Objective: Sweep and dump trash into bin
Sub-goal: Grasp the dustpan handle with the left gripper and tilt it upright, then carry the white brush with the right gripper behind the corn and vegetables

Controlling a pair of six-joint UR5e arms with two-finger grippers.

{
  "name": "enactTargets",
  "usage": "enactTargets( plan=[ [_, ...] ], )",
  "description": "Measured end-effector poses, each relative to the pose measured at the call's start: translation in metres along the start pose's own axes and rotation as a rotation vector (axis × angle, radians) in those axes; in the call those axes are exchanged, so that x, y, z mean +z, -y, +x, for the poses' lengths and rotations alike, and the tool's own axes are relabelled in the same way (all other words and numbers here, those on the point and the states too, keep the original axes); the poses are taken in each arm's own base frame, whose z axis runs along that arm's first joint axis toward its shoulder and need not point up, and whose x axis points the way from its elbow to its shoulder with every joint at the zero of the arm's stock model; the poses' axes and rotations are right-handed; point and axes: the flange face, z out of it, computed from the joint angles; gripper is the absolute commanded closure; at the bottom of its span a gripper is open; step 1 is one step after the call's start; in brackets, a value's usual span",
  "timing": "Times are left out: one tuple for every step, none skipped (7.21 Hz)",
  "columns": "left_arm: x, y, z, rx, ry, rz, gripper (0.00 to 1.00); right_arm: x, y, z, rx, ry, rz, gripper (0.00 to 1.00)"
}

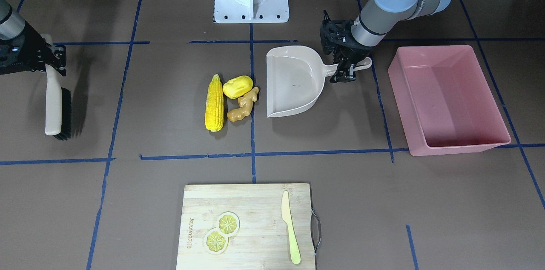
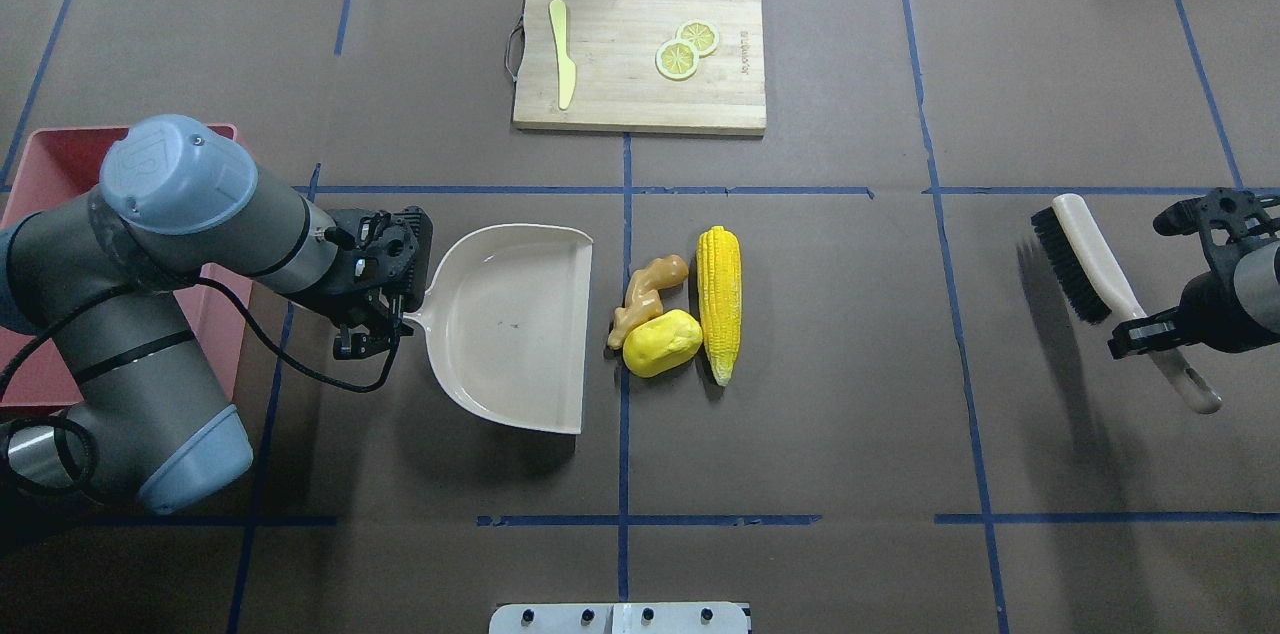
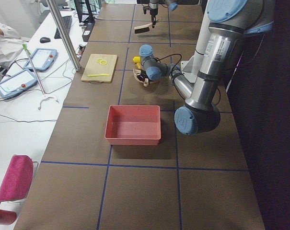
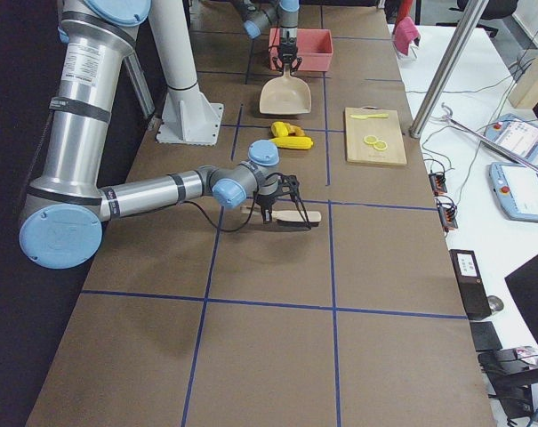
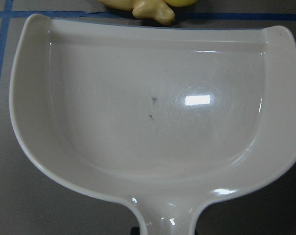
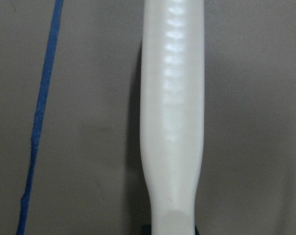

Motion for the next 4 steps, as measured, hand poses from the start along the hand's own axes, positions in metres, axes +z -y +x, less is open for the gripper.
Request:
enactTargets(
  plan=[
    [0.006,0.003,-0.004,-0.016,0.001,-0.012,1.00,-0.003,0.000,-0.003,-0.003,0.010,-0.001,1.00],
    [0.012,0.007,-0.009,-0.045,0.000,-0.018,1.00,-0.007,-0.002,-0.011,0.003,0.026,-0.002,1.00],
    [0.017,0.009,-0.013,-0.069,-0.002,-0.023,1.00,-0.010,-0.005,-0.025,0.023,0.047,-0.007,1.00],
    [0.021,0.010,-0.015,-0.081,-0.004,-0.027,1.00,-0.012,-0.007,-0.046,0.044,0.068,-0.011,1.00]
  ],
)
